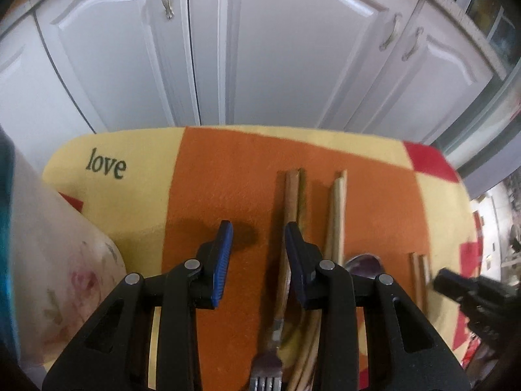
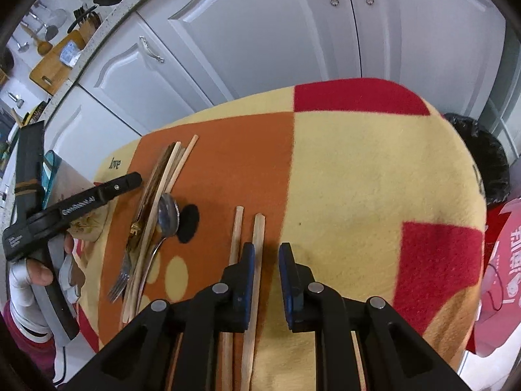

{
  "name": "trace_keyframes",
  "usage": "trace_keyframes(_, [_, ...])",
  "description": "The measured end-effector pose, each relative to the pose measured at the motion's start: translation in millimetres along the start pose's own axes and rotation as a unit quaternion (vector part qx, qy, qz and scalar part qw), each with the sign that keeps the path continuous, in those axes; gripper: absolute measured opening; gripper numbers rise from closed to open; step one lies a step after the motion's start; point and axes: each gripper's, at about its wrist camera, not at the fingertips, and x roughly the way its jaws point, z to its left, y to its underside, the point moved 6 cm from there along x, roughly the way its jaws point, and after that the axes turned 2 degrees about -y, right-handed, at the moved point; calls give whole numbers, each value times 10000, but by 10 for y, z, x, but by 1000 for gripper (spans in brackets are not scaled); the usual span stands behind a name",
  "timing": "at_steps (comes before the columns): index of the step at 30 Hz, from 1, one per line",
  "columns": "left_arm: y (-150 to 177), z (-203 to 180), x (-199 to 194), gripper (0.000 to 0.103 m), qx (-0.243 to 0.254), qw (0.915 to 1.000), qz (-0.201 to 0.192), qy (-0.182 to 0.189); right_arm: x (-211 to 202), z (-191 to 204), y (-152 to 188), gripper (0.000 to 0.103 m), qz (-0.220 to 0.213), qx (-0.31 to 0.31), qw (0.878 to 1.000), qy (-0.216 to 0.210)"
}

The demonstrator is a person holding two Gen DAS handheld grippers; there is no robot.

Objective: Organize utensils

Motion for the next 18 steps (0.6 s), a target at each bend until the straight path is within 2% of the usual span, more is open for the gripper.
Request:
trace_keyframes(11, [-105,-172,210,31,172,9997,145,-114,109,81,6,14,85,-159,9998,0])
trace_keyframes(12, [-94,-164,205,28,155,9997,175,-103,118,94,3,14,81,-185,9998,10])
trace_keyframes(14, [-72,-156,193,10,140,9997,216,-49,122,121,6,14,71,-224,9997,10])
trace_keyframes(18, [2,-166,194,7,344,9992,207,-53,150,156,5,13,-3,-301,9995,-15])
